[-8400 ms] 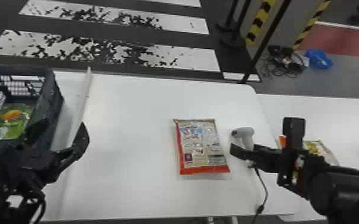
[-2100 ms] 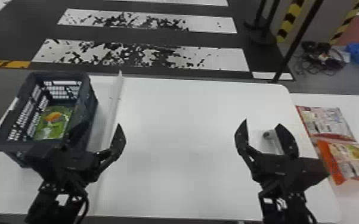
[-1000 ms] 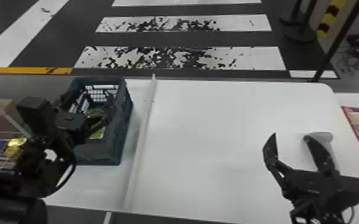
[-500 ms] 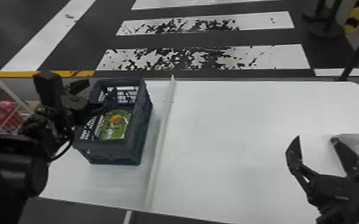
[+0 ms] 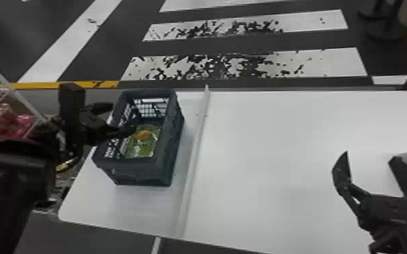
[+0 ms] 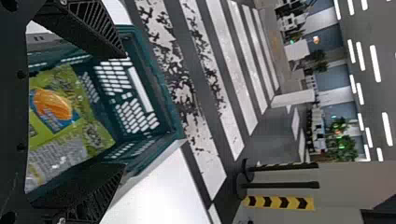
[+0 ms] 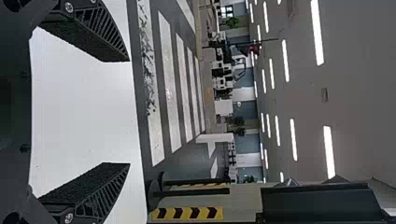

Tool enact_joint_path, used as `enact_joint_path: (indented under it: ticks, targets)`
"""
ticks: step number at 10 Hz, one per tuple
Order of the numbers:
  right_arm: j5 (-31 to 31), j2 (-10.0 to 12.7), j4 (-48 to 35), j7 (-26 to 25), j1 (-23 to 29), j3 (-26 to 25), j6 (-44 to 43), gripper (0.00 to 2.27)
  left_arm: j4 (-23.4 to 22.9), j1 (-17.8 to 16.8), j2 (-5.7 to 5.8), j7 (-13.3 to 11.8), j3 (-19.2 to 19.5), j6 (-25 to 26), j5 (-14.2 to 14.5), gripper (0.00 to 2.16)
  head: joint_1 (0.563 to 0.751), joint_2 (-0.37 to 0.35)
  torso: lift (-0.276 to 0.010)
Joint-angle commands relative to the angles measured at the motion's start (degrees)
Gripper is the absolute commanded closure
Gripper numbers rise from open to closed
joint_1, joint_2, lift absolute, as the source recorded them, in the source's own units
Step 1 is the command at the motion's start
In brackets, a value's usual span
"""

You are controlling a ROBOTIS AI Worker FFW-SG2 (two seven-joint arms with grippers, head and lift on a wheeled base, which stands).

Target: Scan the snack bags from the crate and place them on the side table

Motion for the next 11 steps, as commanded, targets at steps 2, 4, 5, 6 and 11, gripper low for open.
enact_joint_path:
  ticks: [2,4,5,6,11]
  targets:
    - [-0.4,-0.5,0.8,0.1,-0.9,0.7,0.3,0.09,5.4,-2.6,1.13,-4.5,-2.0,1.1,-4.4,0.05,0.695,0.267,-0.05]
    - [-0.5,-0.7,0.8,0.2,-0.7,0.8,0.3,0.09,9.3,-5.9,1.83,-6.0,-5.1,1.1,-6.4,0.05,0.695,0.287,-0.05]
    - [-0.5,-0.7,0.8,0.2,-0.6,0.8,0.3,0.09,10.9,-7.6,1.83,-6.1,-6.9,1.1,-7.7,0.05,0.695,0.288,-0.05]
    - [-0.5,-0.7,0.8,0.3,-0.5,0.8,0.3,0.09,12.6,-9.4,1.75,-6.8,-8.9,1.1,-8.6,0.05,0.695,0.286,-0.05]
    - [-0.7,-0.8,0.8,0.3,-0.1,0.9,-0.1,0.09,23.0,-18.3,1.13,-7.5,-19.0,0.8,-12.7,0.05,0.695,0.265,-0.05]
